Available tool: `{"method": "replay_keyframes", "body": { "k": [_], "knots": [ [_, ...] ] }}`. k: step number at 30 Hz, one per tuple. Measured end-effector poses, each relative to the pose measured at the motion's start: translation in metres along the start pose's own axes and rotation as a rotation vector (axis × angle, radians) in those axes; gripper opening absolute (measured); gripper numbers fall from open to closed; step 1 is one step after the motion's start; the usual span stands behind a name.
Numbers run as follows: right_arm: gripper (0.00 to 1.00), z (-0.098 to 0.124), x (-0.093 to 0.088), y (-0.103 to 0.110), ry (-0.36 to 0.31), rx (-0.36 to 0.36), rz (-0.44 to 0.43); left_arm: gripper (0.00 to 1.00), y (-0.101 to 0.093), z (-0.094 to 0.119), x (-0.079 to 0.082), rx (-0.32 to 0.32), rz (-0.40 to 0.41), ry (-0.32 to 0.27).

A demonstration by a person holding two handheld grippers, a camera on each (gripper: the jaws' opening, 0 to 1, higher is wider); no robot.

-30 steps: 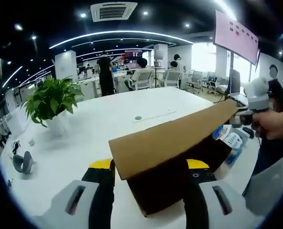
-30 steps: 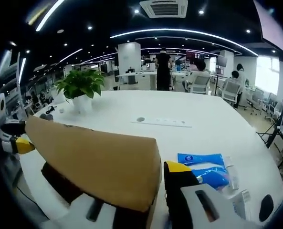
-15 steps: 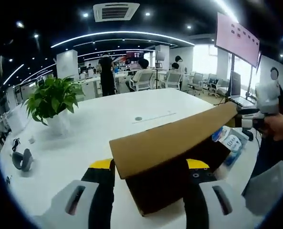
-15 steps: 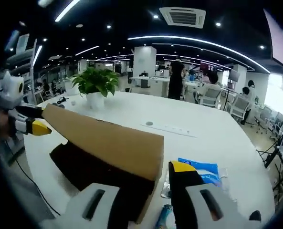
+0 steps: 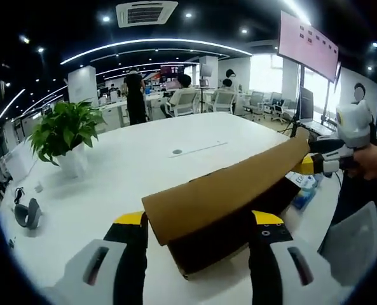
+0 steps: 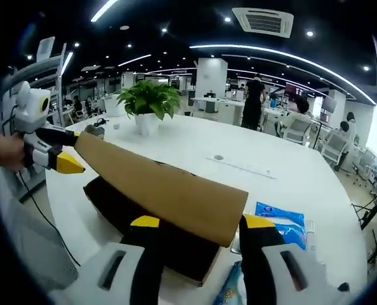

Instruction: Operate the shoe box by opening the lid, removing the specified soft item, and placing it in the target area until the item is outside and the box remains undamaged.

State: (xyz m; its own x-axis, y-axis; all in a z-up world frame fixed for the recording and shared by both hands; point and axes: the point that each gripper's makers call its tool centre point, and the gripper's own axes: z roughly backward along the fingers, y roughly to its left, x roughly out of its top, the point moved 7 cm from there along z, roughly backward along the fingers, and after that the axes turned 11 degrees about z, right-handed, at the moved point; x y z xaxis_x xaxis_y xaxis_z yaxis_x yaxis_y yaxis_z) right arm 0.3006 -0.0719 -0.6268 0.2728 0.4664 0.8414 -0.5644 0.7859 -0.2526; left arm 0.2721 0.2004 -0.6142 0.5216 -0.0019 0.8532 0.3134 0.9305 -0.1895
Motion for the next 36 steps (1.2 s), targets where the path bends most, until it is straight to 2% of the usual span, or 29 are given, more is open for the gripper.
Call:
{"method": "replay_keyframes", "body": {
  "k": [7,11,17,36],
  "knots": [
    [0.55,0.000,-0.001,0.005,0.011,0.035,-0.018,0.70,-0.003,-0.001,-0.005,-0.016,0.023,-0.001],
    [0.63,0.001,-0.004,0.011,0.018,0.064,-0.034,0.70,-0.004,-0.001,-0.010,-0.014,0.032,0.007],
    [0.70,0.002,-0.011,0.020,0.031,0.090,-0.063,0.70,-0.006,-0.001,-0.019,-0.003,0.071,0.019],
    [0.72,0.000,-0.026,0.031,0.073,0.107,-0.116,0.67,-0.002,-0.008,-0.039,0.027,0.106,0.067]
  ]
}}
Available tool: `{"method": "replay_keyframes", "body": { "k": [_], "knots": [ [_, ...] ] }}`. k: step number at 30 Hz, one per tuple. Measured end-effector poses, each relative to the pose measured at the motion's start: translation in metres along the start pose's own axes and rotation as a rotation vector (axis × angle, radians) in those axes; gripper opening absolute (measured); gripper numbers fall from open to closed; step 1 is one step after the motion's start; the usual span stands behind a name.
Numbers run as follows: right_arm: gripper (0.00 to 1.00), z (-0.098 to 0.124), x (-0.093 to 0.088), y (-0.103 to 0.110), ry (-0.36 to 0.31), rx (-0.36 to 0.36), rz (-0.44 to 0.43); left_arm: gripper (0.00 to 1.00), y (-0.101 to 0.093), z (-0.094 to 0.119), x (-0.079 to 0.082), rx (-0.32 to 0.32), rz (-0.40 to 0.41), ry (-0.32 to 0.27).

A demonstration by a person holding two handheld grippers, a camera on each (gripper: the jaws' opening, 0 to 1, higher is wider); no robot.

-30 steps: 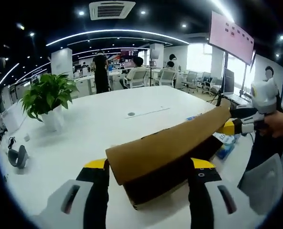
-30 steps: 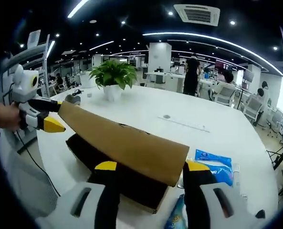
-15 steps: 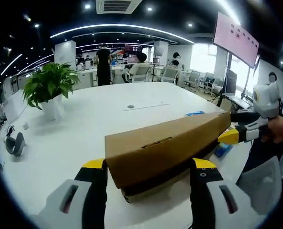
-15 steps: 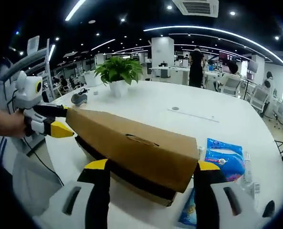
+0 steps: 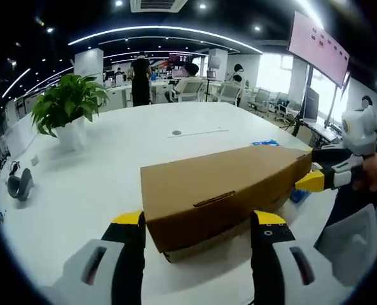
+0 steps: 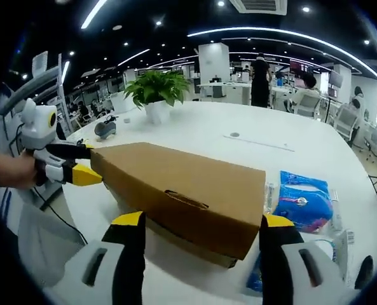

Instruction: Operate the shoe box by opening the lid, removing the specified soft item, and placing it in the target area until the item is outside and the box remains undamaged.

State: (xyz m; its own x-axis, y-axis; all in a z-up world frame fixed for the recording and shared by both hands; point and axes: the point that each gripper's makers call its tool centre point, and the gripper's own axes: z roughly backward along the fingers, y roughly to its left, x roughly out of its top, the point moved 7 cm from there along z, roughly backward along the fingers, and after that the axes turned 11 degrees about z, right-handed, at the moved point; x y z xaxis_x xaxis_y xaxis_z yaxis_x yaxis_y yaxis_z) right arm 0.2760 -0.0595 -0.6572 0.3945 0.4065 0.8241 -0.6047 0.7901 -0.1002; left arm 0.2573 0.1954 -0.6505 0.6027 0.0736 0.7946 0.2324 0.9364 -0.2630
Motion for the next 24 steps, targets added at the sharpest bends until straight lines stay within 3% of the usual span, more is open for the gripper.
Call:
{"method": "replay_keyframes", "body": {
  "k": [4,10,15,19,24],
  "knots": [
    [0.72,-0.001,-0.004,0.000,0.002,0.005,-0.023,0.68,0.002,-0.002,0.000,-0.010,0.067,-0.006],
    [0.75,-0.004,-0.010,0.005,0.032,0.028,-0.066,0.68,0.002,-0.003,-0.004,-0.002,0.081,-0.006],
    [0.73,-0.004,-0.014,0.003,0.029,0.032,-0.143,0.69,0.001,-0.005,-0.009,0.002,0.083,-0.001],
    [0.73,-0.006,-0.017,0.003,0.030,0.030,-0.225,0.73,0.003,-0.007,-0.014,-0.004,0.142,-0.006],
    [0.76,-0.009,-0.022,0.001,0.035,0.015,-0.317,0.77,0.006,-0.009,-0.015,0.009,0.162,-0.014]
  ]
}}
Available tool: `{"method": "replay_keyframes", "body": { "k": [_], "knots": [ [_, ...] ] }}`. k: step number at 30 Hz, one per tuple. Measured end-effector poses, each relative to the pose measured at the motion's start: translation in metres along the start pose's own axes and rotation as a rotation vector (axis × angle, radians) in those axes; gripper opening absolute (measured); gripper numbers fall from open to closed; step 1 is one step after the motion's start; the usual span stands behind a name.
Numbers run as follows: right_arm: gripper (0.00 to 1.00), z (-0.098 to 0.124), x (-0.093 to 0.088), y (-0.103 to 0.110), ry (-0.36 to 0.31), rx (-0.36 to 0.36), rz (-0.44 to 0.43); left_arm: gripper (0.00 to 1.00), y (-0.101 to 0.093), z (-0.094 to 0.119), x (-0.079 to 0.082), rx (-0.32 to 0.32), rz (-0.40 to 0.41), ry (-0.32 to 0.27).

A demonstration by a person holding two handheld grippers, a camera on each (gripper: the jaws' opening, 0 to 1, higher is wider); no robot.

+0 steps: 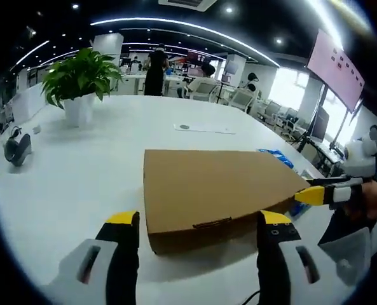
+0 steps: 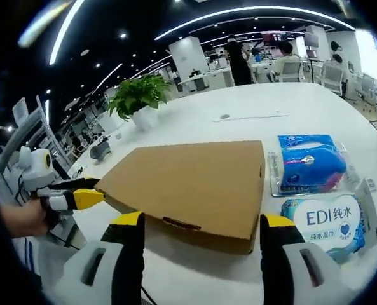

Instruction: Operate the shoe box by opening the lid, removing the specified soft item, and placing it in the target area until the item is outside and the box remains undamaged.

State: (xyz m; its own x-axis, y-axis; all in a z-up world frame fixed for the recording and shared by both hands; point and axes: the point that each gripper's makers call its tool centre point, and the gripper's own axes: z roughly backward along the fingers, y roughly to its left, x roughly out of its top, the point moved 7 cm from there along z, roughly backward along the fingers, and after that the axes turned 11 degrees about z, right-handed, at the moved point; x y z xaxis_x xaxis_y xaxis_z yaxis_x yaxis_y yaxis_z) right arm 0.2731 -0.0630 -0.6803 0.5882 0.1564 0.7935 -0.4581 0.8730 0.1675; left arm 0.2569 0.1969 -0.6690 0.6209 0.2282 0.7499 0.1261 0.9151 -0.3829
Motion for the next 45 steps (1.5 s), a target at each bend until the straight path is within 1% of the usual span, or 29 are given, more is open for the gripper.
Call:
{"method": "replay_keyframes", "body": {
  "k": [2,3,4,5,6,7,8,10,12,13,14,15,17,21,23,25,27,32,35,45],
  "knots": [
    [0.83,-0.002,-0.002,-0.004,0.002,-0.031,-0.036,0.78,0.000,-0.002,-0.001,-0.011,0.015,0.008],
    [0.86,-0.003,-0.002,-0.005,-0.003,-0.034,-0.053,0.78,0.001,-0.004,-0.001,-0.011,0.012,0.012],
    [0.86,-0.004,-0.003,-0.005,-0.005,-0.030,-0.065,0.78,0.002,-0.005,-0.002,-0.007,0.011,0.019],
    [0.86,-0.005,-0.003,-0.004,-0.012,-0.011,-0.101,0.78,0.004,-0.006,-0.003,-0.006,0.026,0.025],
    [0.86,-0.005,-0.003,-0.004,-0.008,-0.007,-0.122,0.79,0.005,-0.007,-0.004,-0.007,0.054,0.023],
    [0.86,-0.006,-0.004,-0.005,-0.001,-0.009,-0.136,0.81,0.005,-0.008,-0.005,-0.019,0.120,0.023],
    [0.86,-0.007,-0.004,-0.006,-0.003,-0.012,-0.143,0.84,0.005,-0.010,-0.006,-0.025,0.164,0.027],
    [0.86,-0.010,-0.005,-0.007,0.002,-0.016,-0.167,0.89,0.007,-0.013,-0.009,-0.032,0.225,0.036],
    [0.86,-0.013,-0.008,-0.006,0.011,-0.010,-0.222,0.91,0.009,-0.014,-0.010,-0.025,0.216,0.030],
    [0.86,-0.014,-0.009,-0.007,0.011,-0.009,-0.241,0.91,0.008,-0.015,-0.012,-0.027,0.221,0.027],
    [0.86,-0.016,-0.010,-0.006,0.012,-0.008,-0.282,0.91,0.008,-0.017,-0.014,-0.030,0.236,0.035],
    [0.86,-0.017,-0.012,-0.006,0.015,-0.004,-0.302,0.91,0.007,-0.018,-0.015,-0.031,0.248,0.041],
    [0.86,-0.019,-0.015,-0.007,0.020,-0.015,-0.322,0.91,0.008,-0.020,-0.019,-0.031,0.277,0.046],
    [0.85,-0.022,-0.018,-0.006,0.019,-0.011,-0.350,0.91,0.010,-0.024,-0.023,-0.023,0.304,0.060],
    [0.85,-0.023,-0.019,-0.005,0.023,-0.006,-0.361,0.91,0.011,-0.025,-0.023,-0.021,0.326,0.061],
    [0.85,-0.023,-0.019,-0.004,0.025,-0.004,-0.371,0.88,0.011,-0.027,-0.024,-0.032,0.352,0.059],
    [0.85,-0.023,-0.019,-0.004,0.024,-0.006,-0.367,0.88,0.010,-0.028,-0.025,-0.032,0.368,0.071],
    [0.84,-0.023,-0.020,-0.003,0.022,-0.014,-0.357,0.88,0.010,-0.030,-0.026,-0.026,0.359,0.068],
    [0.81,-0.023,-0.022,-0.002,0.027,-0.025,-0.333,0.86,0.008,-0.030,-0.027,-0.006,0.322,0.080],
    [0.77,-0.023,-0.025,-0.001,0.031,-0.045,-0.298,0.84,0.009,-0.030,-0.030,0.022,0.300,0.089]
  ]
}}
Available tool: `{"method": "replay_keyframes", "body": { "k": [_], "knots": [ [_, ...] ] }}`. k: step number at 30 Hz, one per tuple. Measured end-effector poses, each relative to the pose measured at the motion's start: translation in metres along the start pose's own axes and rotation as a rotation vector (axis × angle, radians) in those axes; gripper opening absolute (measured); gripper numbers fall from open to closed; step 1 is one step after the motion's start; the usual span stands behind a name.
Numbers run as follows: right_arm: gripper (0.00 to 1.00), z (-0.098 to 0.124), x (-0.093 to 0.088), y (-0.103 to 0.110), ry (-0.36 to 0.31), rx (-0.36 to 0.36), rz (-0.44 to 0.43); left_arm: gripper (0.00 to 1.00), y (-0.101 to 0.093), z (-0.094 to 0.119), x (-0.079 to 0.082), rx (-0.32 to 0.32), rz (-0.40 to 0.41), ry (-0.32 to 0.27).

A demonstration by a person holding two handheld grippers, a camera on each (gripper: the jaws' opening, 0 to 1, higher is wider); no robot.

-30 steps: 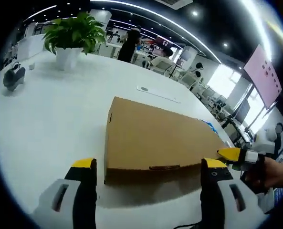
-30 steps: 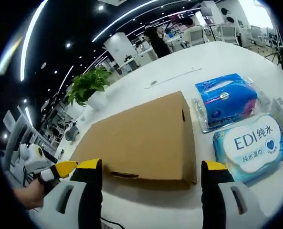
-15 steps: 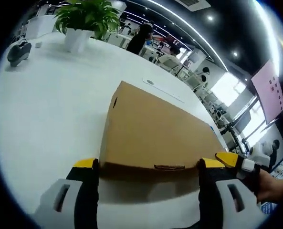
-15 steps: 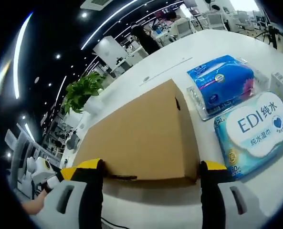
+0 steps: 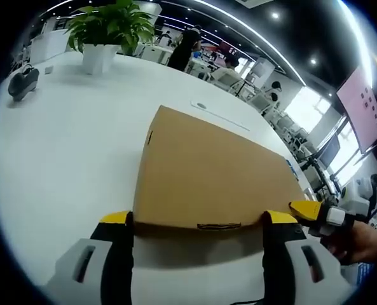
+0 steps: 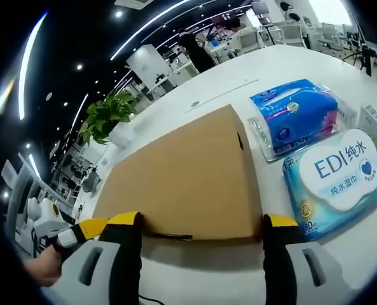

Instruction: Operate the shoe box by opening the lid, removing the specified soft item, and placing it in the target area until the item is outside and the box remains undamaged.

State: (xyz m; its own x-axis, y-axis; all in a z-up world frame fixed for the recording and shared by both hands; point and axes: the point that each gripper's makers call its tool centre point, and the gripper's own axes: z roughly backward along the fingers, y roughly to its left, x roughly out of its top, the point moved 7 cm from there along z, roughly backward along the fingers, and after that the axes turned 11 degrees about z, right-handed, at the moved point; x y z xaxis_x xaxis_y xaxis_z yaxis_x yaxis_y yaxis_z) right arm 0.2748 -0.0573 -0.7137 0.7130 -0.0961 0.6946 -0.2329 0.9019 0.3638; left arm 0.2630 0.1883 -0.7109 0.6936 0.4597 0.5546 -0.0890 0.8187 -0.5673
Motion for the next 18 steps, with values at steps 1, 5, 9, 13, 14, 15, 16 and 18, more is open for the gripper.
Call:
{"method": "replay_keyframes", "body": {
  "k": [1,5,9,13,14,15,16,18],
  "knots": [
    [0.77,0.000,0.000,0.000,-0.002,-0.004,0.006,0.84,0.000,0.000,-0.001,0.005,0.000,0.003],
    [0.76,0.000,-0.001,0.000,-0.005,-0.008,0.018,0.83,0.001,0.000,-0.003,0.011,-0.004,-0.001],
    [0.76,0.000,-0.001,0.000,-0.014,-0.012,0.018,0.83,0.001,-0.001,-0.002,0.012,-0.005,-0.005],
    [0.77,0.000,-0.001,-0.001,-0.002,-0.005,0.014,0.83,0.001,0.000,-0.001,0.014,-0.001,0.012],
    [0.77,0.000,0.000,-0.001,0.005,-0.001,0.016,0.83,0.001,0.000,0.000,0.017,-0.001,0.025],
    [0.76,0.001,0.001,-0.002,0.011,0.005,0.030,0.83,0.001,0.000,0.000,0.017,-0.006,0.030],
    [0.74,0.002,0.003,-0.002,0.009,0.005,0.041,0.84,0.000,0.001,0.001,0.016,-0.022,0.034],
    [0.67,0.006,0.009,-0.003,-0.017,-0.008,0.077,0.86,0.001,0.003,0.004,0.033,-0.070,0.029]
  ]
}}
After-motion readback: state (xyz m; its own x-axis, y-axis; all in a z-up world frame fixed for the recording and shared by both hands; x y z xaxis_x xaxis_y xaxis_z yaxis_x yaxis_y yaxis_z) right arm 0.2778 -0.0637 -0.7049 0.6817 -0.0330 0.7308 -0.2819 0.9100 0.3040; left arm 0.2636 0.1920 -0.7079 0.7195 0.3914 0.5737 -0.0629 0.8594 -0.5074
